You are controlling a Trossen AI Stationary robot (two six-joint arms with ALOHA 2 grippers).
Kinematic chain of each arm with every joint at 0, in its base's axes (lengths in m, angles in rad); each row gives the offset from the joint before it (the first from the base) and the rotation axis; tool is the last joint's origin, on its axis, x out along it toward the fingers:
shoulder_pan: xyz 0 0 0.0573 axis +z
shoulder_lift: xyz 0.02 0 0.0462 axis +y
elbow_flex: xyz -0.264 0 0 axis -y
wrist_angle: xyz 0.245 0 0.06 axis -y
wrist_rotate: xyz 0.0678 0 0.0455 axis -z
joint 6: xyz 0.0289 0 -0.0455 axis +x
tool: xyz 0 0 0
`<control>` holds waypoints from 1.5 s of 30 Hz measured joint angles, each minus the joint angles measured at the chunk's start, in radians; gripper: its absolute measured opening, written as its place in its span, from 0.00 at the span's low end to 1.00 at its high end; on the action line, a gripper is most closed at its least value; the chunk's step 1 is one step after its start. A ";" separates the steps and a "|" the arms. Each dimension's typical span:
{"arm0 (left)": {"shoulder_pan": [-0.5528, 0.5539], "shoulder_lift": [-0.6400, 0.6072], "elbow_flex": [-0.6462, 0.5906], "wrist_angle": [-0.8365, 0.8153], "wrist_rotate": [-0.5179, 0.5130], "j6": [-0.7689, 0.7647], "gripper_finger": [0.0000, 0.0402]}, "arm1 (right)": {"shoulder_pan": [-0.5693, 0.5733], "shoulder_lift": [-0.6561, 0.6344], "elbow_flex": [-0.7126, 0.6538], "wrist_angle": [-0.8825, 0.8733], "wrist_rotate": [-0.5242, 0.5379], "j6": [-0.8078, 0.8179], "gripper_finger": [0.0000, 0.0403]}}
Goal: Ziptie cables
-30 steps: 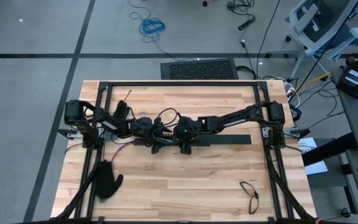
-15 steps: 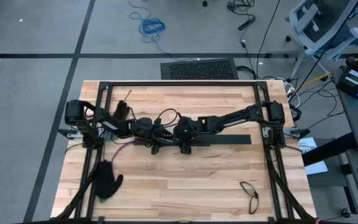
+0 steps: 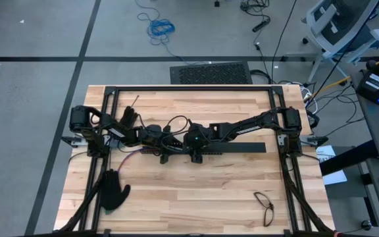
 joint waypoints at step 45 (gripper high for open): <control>0.001 -0.003 -0.003 0.013 0.000 -0.033 0.59 | 0.000 0.026 0.000 0.148 -0.003 -0.008 0.61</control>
